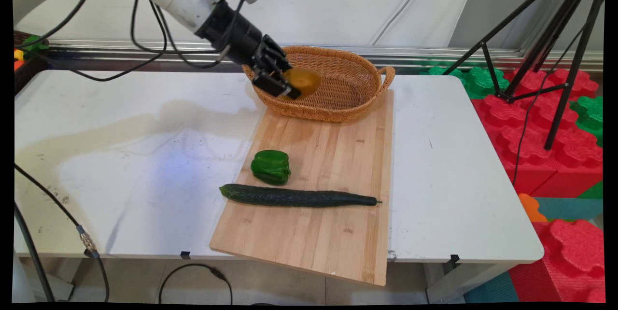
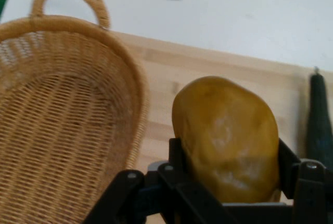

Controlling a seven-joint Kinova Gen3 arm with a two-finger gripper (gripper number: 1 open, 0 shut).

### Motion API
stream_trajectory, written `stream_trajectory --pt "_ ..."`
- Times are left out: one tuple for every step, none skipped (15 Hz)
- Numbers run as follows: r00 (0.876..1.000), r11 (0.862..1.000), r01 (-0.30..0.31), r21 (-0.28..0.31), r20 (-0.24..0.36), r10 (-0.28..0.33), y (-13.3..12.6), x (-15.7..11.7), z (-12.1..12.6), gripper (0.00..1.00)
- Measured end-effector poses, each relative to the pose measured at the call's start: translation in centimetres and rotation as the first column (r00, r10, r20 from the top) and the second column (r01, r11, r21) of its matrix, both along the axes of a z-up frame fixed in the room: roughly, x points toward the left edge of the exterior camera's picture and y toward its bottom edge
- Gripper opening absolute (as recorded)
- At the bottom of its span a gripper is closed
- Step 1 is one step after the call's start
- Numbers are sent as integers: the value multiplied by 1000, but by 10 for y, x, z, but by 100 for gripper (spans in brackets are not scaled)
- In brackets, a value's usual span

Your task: Place the picked object on the cutting board

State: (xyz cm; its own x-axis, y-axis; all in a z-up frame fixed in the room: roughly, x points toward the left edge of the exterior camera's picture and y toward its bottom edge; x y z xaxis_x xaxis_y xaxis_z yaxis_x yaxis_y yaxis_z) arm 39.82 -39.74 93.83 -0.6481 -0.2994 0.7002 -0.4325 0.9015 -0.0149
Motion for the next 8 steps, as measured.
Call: stream_trajectory --pt "1000 1000 18 1 7 -18 6 1 1 0" --pt "999 999 37 3 14 -37 13 1 2 0" --pt "998 998 55 5 23 -55 21 1 2 0" --pt "997 997 71 7 31 -71 28 0 1 0" --pt "995 996 86 8 41 -87 34 -2 0 0" --pt "994 995 95 9 47 -96 38 -4 -2 0" --pt "993 995 104 12 54 -104 43 -8 -5 0" --pt "992 994 111 14 60 -112 47 -13 -8 0"
